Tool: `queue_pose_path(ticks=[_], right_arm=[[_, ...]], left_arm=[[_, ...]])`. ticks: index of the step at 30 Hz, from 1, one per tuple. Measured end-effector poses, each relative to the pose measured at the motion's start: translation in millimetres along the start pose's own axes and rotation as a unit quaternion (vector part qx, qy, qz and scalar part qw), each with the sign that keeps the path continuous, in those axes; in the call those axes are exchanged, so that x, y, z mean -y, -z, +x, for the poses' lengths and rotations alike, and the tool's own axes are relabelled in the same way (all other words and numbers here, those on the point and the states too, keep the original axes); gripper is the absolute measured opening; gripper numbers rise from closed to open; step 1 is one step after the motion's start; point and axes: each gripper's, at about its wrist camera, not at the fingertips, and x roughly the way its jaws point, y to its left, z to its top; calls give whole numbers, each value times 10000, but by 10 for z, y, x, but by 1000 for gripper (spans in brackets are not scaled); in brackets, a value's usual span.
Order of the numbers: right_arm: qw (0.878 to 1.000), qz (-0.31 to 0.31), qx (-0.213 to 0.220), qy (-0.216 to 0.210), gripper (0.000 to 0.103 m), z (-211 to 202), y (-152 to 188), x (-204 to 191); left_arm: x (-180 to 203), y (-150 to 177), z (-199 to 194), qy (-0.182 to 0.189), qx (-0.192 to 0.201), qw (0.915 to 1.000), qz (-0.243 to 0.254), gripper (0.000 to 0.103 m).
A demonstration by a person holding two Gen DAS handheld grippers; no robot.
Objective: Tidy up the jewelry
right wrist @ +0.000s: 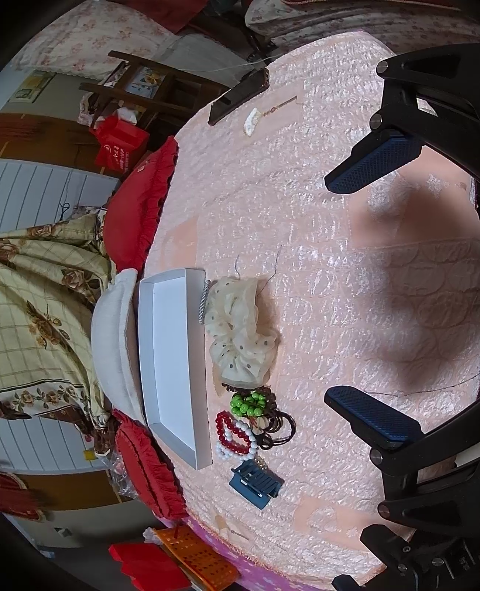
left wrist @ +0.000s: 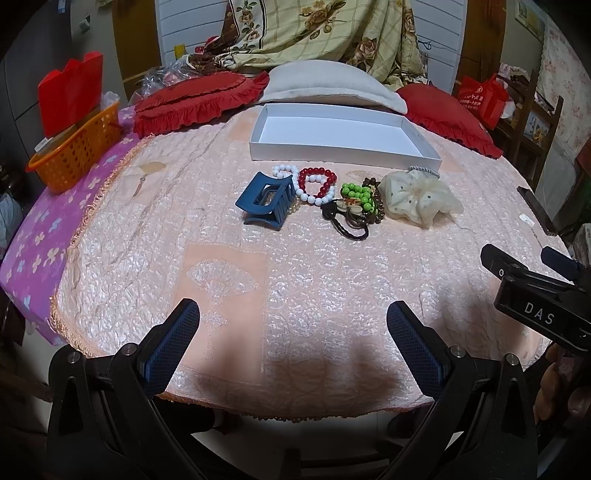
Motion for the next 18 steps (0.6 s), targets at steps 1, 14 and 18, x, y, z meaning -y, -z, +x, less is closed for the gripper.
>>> queue_pose_path(ticks=[1,14,18], right_arm=[[10000,-5,-4,1,103,2,1,0],[10000,56,-61,-32,103,68,17,16],[9999,118,24,-57,103,50,14,46]], left_arm=[[-4,3,1,1,-8,10000,-2,102],[4,8,62,-61,-137,9999,10,102],[1,35,60,-3,-147,9999,-19,102]])
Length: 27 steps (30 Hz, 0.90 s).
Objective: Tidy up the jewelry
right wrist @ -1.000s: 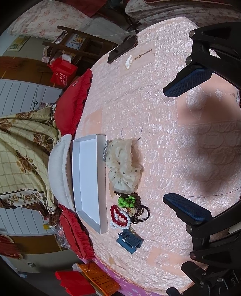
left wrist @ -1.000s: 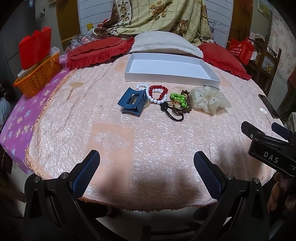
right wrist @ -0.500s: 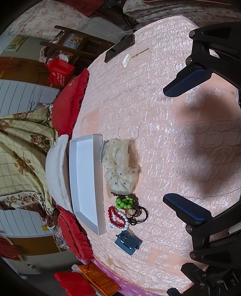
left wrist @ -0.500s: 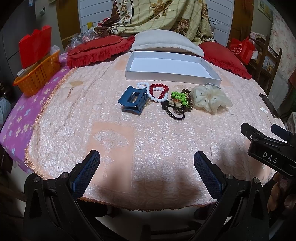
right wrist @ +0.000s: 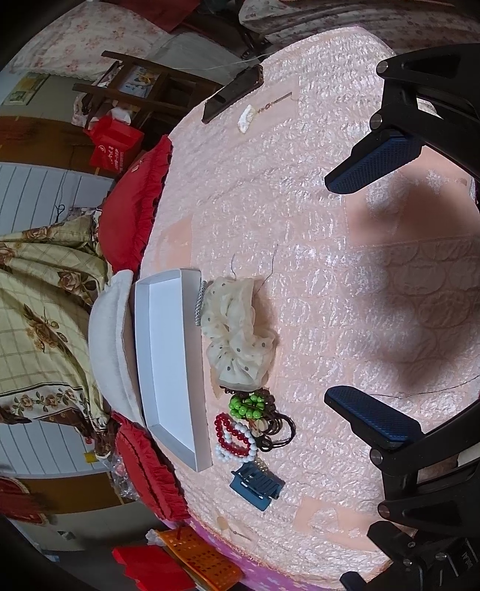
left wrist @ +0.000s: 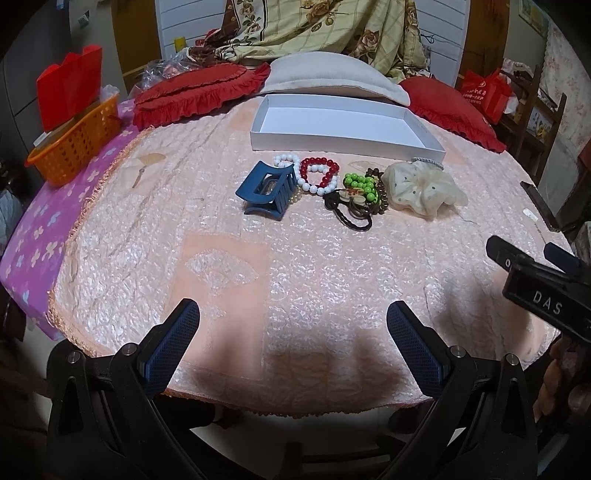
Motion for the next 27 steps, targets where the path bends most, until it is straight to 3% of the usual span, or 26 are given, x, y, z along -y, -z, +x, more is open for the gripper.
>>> queue_pose_path(ticks=[7,11,14,17,23,25,27], right_arm=[[9975,370,451,-387,102,-37,-65,141],[9952,426,409,-780,94,42,-165,188],[9950,328,299,-894,91,109,-230,167],[9963,98,235,-826,87,195,-288,117],[9954,-50,-23,-958,78,473,-408,112],[9944,-36,-158,-1040,66,568,-459,114],[9927,51,-274,-1169,66,677,-525,117]], left_arm=[[18,74,-16,69,-37,10000,-1,102],[126,95,7,249,-121,9994,224,102],[152,56,-28,280,44,9991,310,102],[22,-110,-33,75,291,9993,206,102],[-463,-488,286,-225,21,9997,-43,102],[-609,-587,378,-359,19,9993,-100,102],[-724,-665,449,-457,48,9988,-159,102]])
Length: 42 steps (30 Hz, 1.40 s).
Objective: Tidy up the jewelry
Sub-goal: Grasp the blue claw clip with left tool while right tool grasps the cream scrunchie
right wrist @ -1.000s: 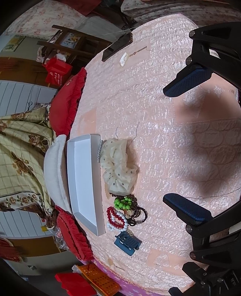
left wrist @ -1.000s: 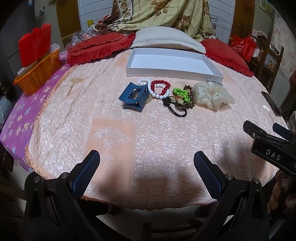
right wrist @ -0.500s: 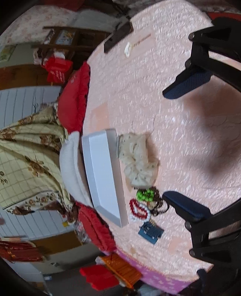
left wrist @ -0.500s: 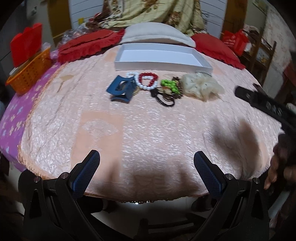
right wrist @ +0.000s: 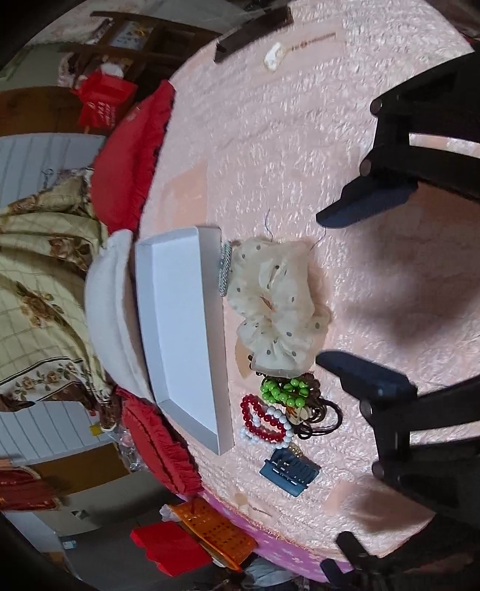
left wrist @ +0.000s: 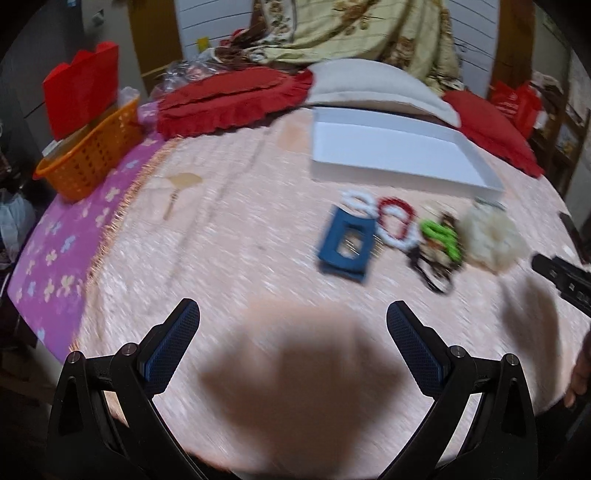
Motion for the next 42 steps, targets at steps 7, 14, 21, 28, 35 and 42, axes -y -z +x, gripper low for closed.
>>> queue_pose_path(ticks=[7,14,21,28,35,42], right_arm=[[9994,253,-152,-200,66,250,-119,36],[9975,501,-326,-370,66,471,-158,69],[9959,671,-382,-473,66,606,-204,92],[9957,674,-402,-498,57,680,-223,62],[9940,761,-429,-653,32,694,-204,64],[9925,844,-324,-817,17,515,-163,86]], left_arm=[[-246,-284,335,352,-242,9983,-385,102],[-269,-487,665,967,-514,9916,-683,102],[-151,-501,925,1215,-880,9866,-644,83],[-43,-450,1061,1276,-1074,9843,-584,61],[-32,-452,995,1459,-1061,9814,-659,18],[7,-452,707,1442,-812,9847,-553,11]])
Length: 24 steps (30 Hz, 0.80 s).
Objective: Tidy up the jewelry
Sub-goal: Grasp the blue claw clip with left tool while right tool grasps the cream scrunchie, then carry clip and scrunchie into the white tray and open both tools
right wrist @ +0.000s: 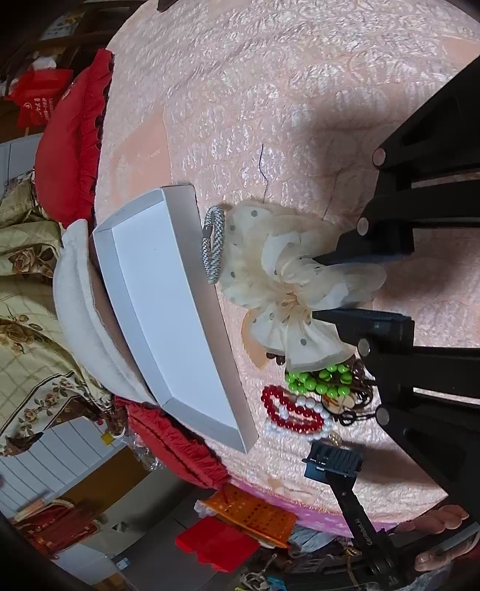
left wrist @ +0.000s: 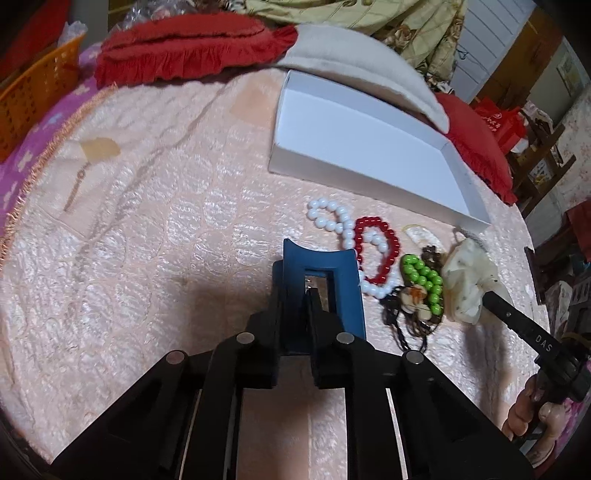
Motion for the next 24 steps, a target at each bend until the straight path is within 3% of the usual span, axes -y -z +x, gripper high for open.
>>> queue_pose_path(ticks=[15,24], right_arm=[[9980,-458,159,-411,16,-672,305,-302],[9947,-699,476,-583,16,-953,77,-525]], left_arm=[[209,182,-716,111,515,9981,329,11],[376,34,-985,144,840,9941,670,11]])
